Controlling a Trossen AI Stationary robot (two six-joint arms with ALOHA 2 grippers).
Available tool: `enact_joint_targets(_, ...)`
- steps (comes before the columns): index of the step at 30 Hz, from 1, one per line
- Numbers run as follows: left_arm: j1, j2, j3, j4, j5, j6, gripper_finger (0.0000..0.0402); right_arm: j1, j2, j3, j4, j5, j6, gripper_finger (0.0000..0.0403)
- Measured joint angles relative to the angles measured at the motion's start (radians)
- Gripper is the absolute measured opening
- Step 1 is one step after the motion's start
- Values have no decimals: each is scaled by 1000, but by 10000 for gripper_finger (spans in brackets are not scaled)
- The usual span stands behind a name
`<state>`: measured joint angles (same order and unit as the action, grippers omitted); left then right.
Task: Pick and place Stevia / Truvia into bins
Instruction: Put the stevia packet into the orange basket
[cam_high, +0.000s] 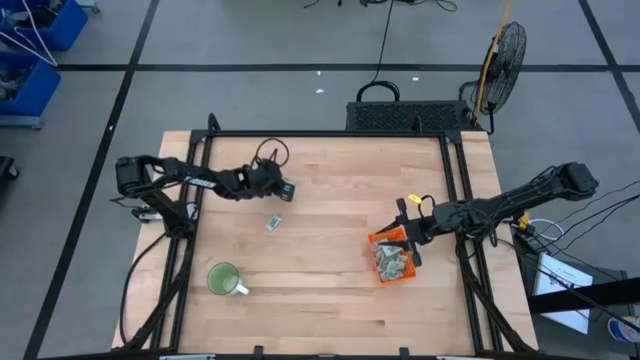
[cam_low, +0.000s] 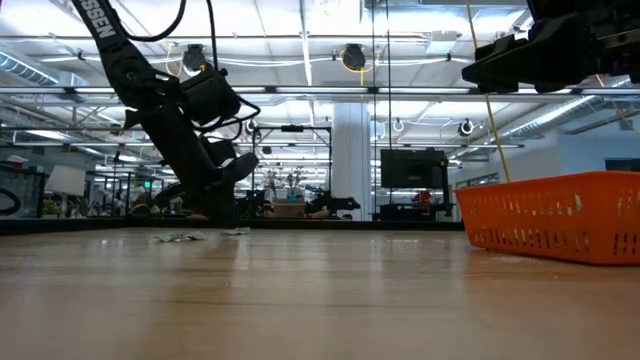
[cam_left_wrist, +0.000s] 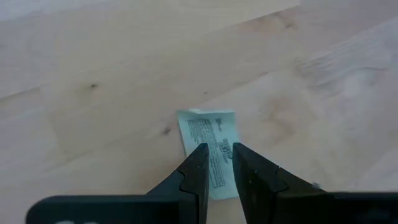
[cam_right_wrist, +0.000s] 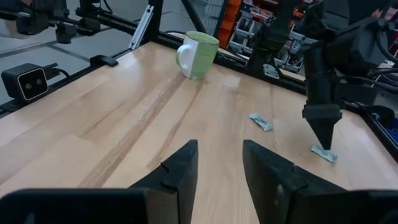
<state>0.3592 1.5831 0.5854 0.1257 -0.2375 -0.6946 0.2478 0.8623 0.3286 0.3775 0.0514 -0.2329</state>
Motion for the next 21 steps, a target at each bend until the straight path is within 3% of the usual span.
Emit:
enact_joint_targets(17, -62, 115, 5, 1, -123, 70, 75, 0, 0, 0, 0, 0, 0, 118)
enact_joint_targets(21, -68, 116, 5, 0, -124, 109, 36, 0, 0, 0, 0, 0, 0, 118)
